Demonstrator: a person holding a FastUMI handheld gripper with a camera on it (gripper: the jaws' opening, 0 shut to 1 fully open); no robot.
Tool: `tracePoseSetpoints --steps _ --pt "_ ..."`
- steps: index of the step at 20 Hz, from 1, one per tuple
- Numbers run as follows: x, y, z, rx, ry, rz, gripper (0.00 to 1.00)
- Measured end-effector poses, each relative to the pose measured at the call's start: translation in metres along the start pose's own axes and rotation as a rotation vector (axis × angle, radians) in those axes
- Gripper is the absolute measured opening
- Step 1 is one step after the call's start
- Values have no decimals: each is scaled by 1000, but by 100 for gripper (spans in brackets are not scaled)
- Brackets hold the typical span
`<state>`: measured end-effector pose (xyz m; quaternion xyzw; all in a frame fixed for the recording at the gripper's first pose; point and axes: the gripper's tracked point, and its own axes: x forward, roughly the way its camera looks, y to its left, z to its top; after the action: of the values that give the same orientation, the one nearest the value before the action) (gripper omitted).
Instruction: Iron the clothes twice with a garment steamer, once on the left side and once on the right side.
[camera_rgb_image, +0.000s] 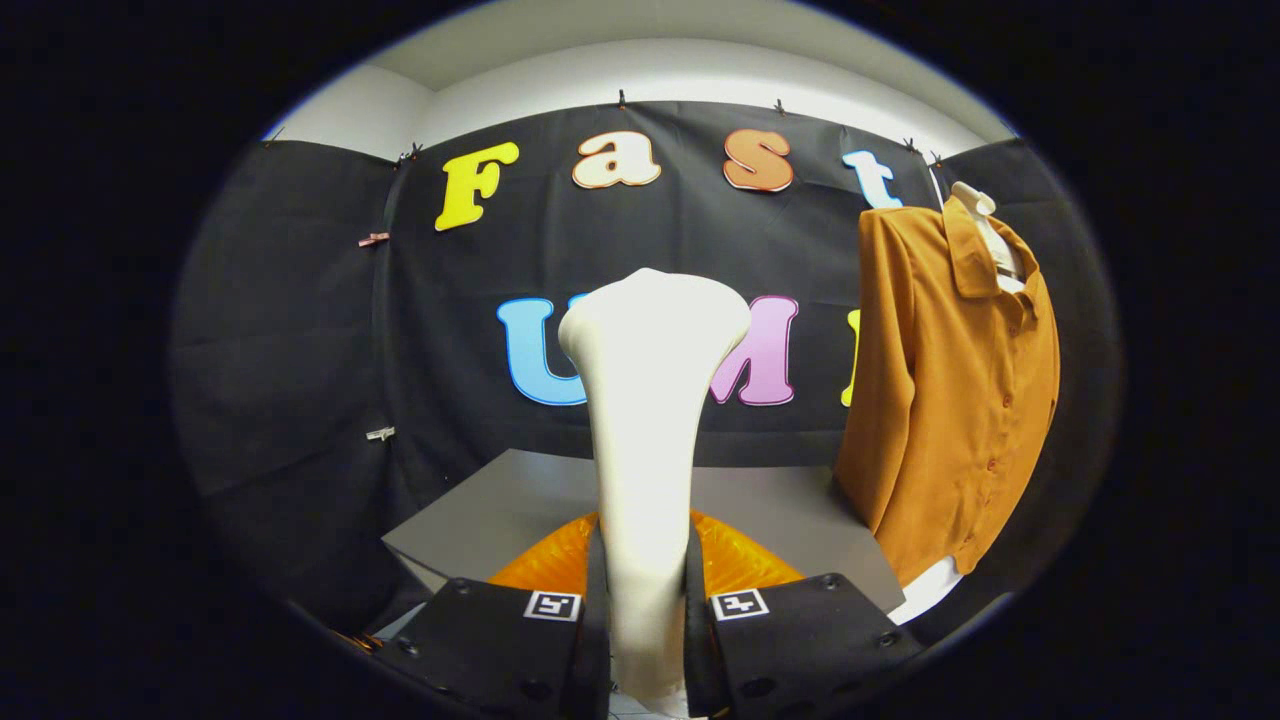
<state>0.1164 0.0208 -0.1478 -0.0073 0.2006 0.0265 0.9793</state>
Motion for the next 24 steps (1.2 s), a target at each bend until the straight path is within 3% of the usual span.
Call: tracePoseSetpoints --steps 6,13,19,24 --pt "-61 -13 11 -7 -58 -117 33" --pt "-102 -84 24 8 -104 -267 33" --pt "-96 -176 33 14 -116 -301 33" --pt "-70 -248 31 35 -102 -271 33"
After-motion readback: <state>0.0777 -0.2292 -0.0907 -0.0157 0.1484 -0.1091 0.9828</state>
